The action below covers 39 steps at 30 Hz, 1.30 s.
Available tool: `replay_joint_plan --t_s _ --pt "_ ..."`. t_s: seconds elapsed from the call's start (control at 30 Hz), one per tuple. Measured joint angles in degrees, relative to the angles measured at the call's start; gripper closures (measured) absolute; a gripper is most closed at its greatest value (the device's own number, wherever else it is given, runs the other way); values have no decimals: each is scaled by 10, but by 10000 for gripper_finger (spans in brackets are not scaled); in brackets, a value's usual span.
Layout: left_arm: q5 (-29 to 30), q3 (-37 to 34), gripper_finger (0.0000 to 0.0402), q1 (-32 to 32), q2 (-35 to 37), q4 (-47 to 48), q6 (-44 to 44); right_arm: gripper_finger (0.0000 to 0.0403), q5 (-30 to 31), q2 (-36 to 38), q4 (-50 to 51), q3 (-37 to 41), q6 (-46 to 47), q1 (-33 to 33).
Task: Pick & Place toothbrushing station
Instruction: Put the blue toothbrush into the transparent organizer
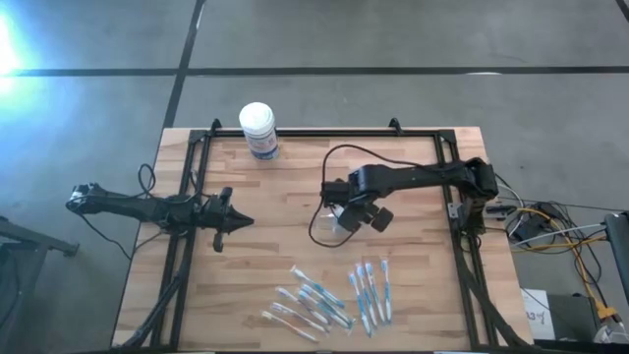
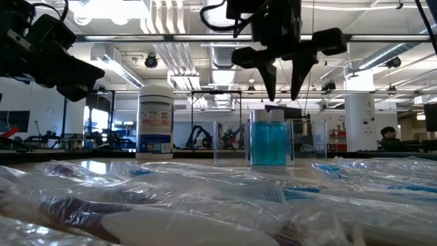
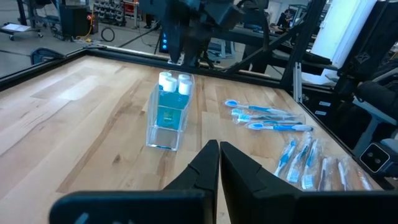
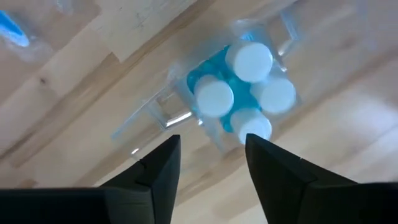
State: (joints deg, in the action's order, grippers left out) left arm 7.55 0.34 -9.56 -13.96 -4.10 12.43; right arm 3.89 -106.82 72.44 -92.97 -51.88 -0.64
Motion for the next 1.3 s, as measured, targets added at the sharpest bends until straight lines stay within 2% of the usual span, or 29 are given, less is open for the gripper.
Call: replay_joint_plan --t_s 0.17,0.27,0.43,0.6,0.7,0.83,0.93,1.07,1.23,1.3 --pt "0 0 383 0 0 0 11 227 -3 56 1 0 81 -9" --pt "0 0 383 0 0 -3 18 233 -34 108 -4 0 148 -23" --pt "0 0 383 0 0 -3 75 249 -57 209 -97 43 292 -37" --pt "12 0 385 0 -7 -2 128 277 -59 322 -276 182 409 -15" --pt "21 0 395 0 -22 -5 157 298 -32 381 -384 284 498 5" --pt "22 0 396 -14 -62 -27 168 329 19 444 -453 397 571 41" --pt "30 0 398 -26 -102 -62 167 358 60 483 -464 464 614 74" --pt "37 0 399 -30 -151 -127 143 390 75 535 -524 537 628 105" --pt "39 1 398 -30 -196 -190 120 394 62 602 -643 620 606 122" --pt "39 5 396 -30 -206 -184 105 394 41 629 -690 650 581 121"
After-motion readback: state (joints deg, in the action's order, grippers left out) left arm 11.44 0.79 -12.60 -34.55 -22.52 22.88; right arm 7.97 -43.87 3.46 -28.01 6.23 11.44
